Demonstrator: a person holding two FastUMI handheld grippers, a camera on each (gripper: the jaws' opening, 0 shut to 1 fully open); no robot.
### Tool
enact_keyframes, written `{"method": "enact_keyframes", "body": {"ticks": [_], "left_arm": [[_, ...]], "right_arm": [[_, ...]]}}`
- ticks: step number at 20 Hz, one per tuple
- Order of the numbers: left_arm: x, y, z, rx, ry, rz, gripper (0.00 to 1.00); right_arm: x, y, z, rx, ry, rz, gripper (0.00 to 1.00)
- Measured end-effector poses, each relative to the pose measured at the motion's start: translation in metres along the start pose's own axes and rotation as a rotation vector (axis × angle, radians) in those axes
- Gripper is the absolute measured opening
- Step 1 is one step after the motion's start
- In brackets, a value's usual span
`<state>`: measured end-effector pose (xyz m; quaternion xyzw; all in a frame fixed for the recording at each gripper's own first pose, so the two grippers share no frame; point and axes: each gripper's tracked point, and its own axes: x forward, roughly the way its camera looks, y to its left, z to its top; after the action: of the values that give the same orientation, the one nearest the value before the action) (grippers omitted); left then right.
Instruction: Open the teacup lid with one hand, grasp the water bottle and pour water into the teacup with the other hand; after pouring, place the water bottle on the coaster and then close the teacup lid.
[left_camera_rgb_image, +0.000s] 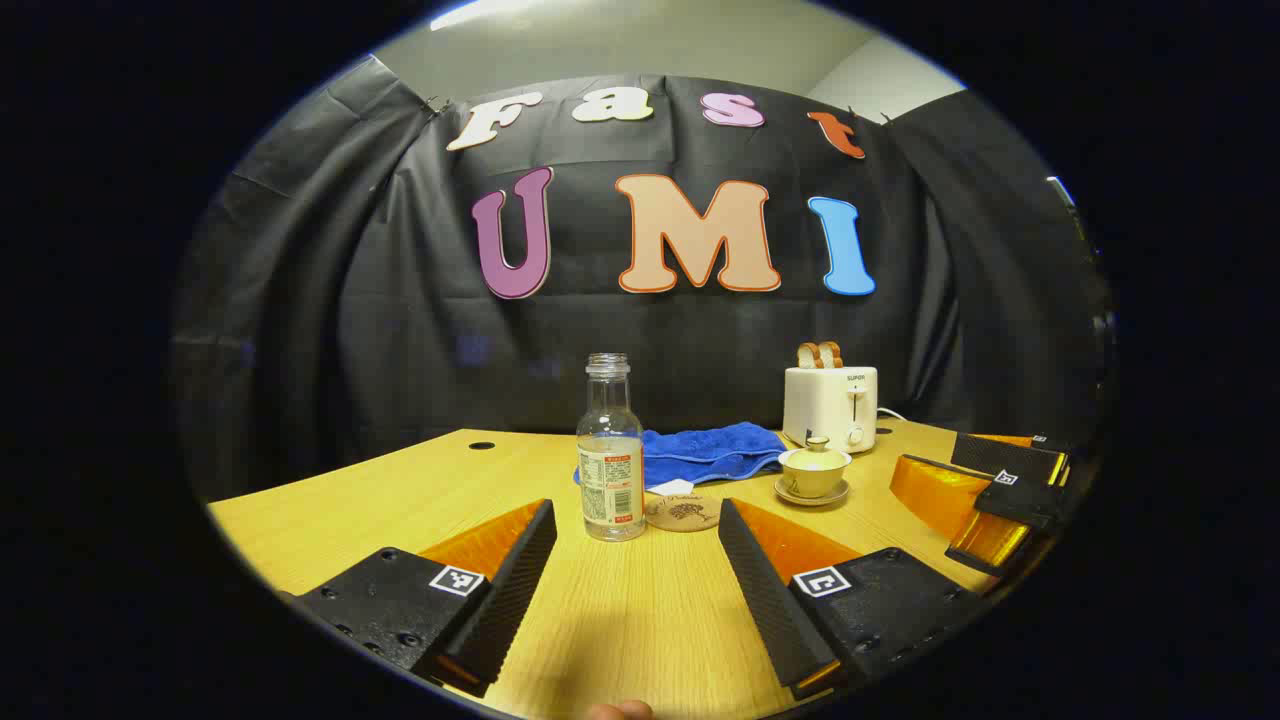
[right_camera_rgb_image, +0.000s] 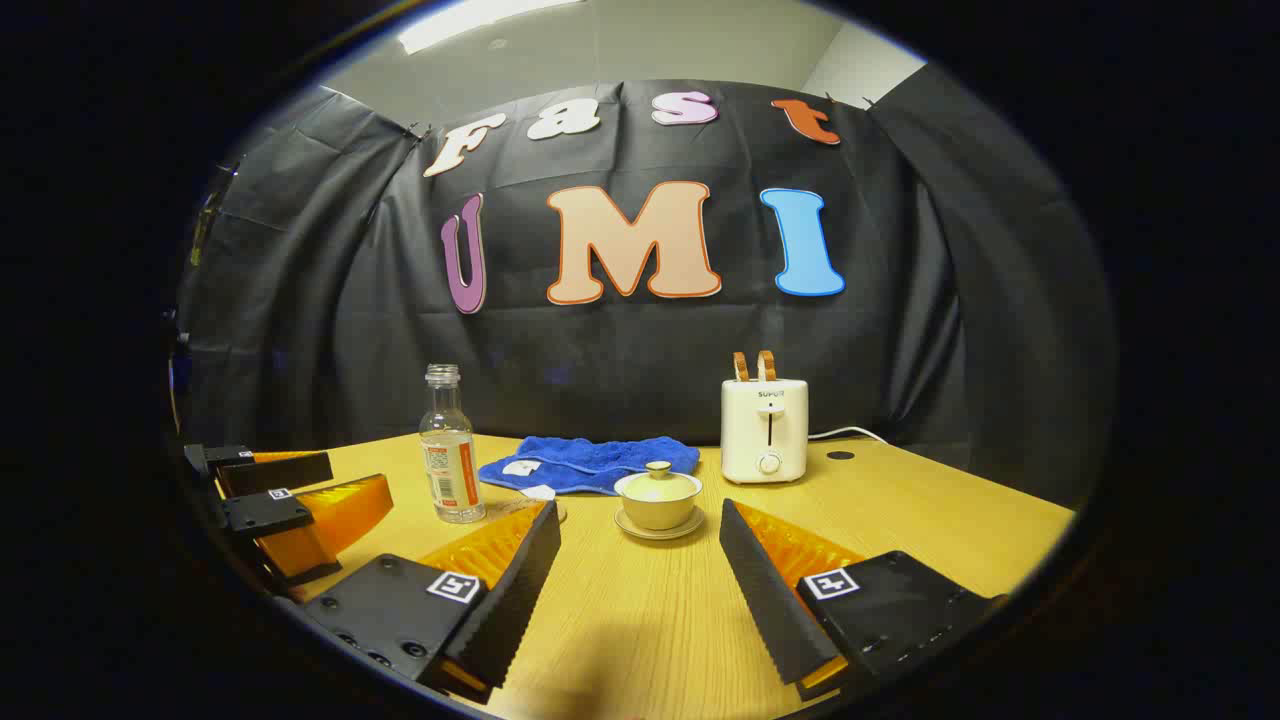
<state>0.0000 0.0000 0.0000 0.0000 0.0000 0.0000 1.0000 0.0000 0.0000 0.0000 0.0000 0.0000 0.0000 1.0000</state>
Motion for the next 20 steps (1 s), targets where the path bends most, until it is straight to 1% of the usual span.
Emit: {"method": "enact_keyframes", "body": {"ticks": [6,7,8,9,13,14,15,18,19,20], "left_arm": [[0.0001,0.0004,-0.0002,0.001,-0.002,0.0,0.96],[-0.0001,0.0005,-0.0006,0.001,-0.002,0.0,0.96],[-0.0002,0.0005,-0.0004,0.001,0.0,0.001,0.96],[0.0006,0.0004,-0.0006,0.001,-0.002,0.001,0.96],[-0.0001,0.0005,-0.0014,0.001,-0.001,0.0,0.96],[0.0006,0.0003,-0.0006,0.001,-0.003,0.001,0.96],[0.0002,0.0006,-0.0009,0.001,-0.002,0.001,0.96],[-0.0002,0.0006,-0.0002,0.001,-0.002,0.001,0.96],[0.0003,0.0007,-0.0006,0.001,-0.002,0.001,0.96],[0.0002,0.0005,-0.0003,0.001,-0.002,0.002,0.96]], "right_arm": [[0.0009,0.0009,0.0005,0.0,-0.001,0.0,1.0],[-0.0001,0.0006,-0.0002,0.0,-0.001,0.0,0.98],[0.0002,0.0004,0.0004,-0.001,-0.002,0.0,1.0],[-0.0002,0.0003,0.0001,0.0,-0.001,-0.001,0.98],[-0.0001,0.0005,0.0004,-0.001,-0.001,-0.001,0.98],[0.0001,0.0008,0.0011,-0.001,-0.001,-0.001,1.0],[0.0001,0.0003,0.0004,0.0,-0.001,-0.001,0.98],[0.0004,0.0006,0.0011,0.0,-0.001,-0.001,0.98],[-0.0001,0.0009,0.0006,-0.001,-0.001,-0.001,1.0],[-0.0002,0.0008,0.0013,-0.001,-0.001,-0.001,1.0]]}}
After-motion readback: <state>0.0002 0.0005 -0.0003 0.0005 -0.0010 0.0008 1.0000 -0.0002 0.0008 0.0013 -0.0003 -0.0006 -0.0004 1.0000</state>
